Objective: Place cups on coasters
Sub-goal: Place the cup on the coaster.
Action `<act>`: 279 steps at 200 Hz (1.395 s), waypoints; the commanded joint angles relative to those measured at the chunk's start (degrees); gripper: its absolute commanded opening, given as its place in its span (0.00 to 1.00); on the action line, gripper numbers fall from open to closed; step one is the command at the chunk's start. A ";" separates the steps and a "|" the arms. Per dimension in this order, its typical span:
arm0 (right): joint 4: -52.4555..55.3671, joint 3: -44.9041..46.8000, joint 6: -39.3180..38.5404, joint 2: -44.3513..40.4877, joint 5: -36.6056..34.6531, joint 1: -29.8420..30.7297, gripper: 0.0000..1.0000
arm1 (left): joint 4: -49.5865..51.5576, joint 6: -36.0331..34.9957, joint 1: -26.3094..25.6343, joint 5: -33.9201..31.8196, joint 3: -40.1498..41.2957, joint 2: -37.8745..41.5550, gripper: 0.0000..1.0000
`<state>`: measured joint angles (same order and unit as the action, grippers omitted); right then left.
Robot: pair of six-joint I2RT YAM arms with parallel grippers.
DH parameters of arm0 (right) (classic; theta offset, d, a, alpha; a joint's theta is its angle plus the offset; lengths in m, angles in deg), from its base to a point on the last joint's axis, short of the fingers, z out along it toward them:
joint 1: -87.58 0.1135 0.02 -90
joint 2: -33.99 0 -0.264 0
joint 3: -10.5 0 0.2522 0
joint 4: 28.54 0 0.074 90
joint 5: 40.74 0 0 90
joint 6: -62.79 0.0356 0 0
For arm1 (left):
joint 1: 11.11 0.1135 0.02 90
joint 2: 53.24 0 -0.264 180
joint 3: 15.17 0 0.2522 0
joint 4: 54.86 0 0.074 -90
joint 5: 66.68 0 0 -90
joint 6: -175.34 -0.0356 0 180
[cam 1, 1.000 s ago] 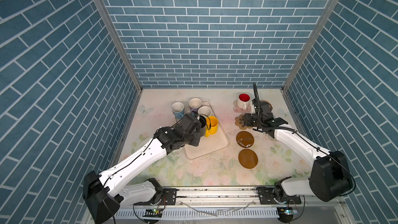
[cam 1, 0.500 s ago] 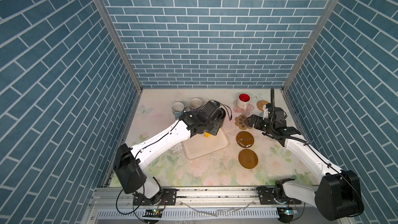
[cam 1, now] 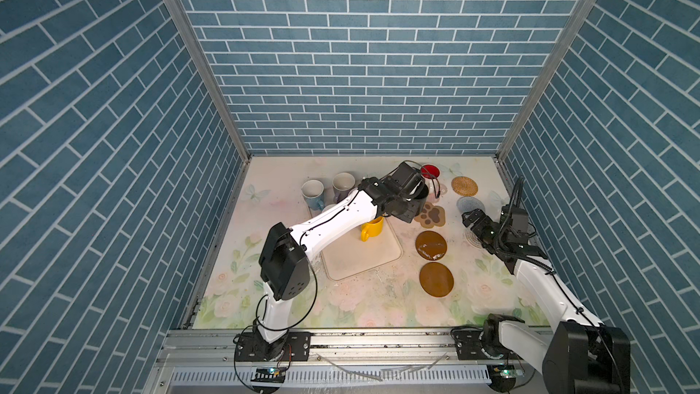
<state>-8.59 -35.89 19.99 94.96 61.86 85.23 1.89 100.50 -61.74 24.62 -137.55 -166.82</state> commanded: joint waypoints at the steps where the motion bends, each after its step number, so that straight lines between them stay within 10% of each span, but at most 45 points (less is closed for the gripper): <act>1: -4.00 1.68 4.48 -1.46 -0.07 -0.75 0.99 | -2.46 -1.82 -0.43 1.70 -5.77 -2.63 0.00; 144: -9.32 5.26 4.39 -1.32 -2.75 -0.49 0.98 | -5.96 -6.33 -0.52 5.77 -22.01 -22.52 0.00; 279: -10.93 5.68 4.13 -0.93 -1.74 -0.29 0.98 | -10.97 -7.51 -0.34 4.92 -20.10 -25.45 0.00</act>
<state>-17.68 -31.60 22.51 94.21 59.85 84.69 -3.03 94.07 -62.03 30.02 -157.33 -192.11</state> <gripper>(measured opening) 0.976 0.192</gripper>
